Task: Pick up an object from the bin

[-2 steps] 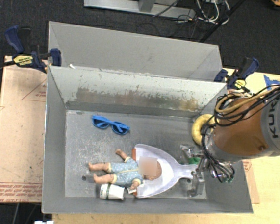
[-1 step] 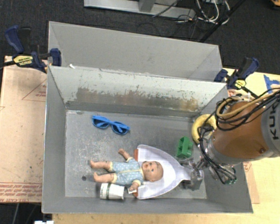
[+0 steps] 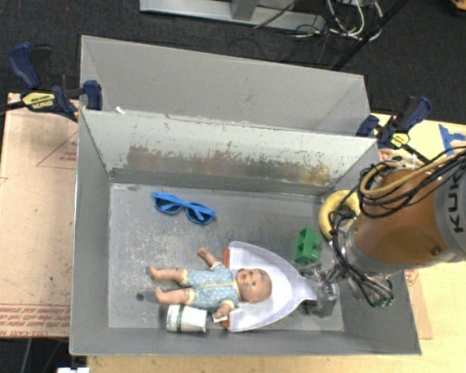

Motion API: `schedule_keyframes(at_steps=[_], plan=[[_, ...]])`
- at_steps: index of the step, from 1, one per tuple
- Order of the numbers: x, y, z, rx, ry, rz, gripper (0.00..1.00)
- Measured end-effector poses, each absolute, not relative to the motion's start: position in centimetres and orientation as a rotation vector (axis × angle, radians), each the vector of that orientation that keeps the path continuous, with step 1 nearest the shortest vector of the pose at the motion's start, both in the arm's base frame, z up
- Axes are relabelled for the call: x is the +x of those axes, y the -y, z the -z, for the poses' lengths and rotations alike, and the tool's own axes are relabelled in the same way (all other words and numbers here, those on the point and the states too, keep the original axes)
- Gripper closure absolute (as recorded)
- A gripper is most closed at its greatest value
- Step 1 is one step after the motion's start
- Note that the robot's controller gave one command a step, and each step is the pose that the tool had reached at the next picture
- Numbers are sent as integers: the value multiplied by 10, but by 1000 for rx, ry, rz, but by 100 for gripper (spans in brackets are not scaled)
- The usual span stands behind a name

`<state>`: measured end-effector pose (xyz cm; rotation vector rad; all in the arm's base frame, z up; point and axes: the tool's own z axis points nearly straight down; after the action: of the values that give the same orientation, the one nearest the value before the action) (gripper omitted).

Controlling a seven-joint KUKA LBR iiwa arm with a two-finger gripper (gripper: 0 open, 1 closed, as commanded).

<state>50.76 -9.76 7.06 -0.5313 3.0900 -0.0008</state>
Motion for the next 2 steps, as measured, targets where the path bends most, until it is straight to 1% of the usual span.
schedule_keyframes(at_steps=[1, 2], plan=[[509, 92, -110, -507, -3097, -4, 100], [505, 100, -177, -535, -3092, -3, 100]])
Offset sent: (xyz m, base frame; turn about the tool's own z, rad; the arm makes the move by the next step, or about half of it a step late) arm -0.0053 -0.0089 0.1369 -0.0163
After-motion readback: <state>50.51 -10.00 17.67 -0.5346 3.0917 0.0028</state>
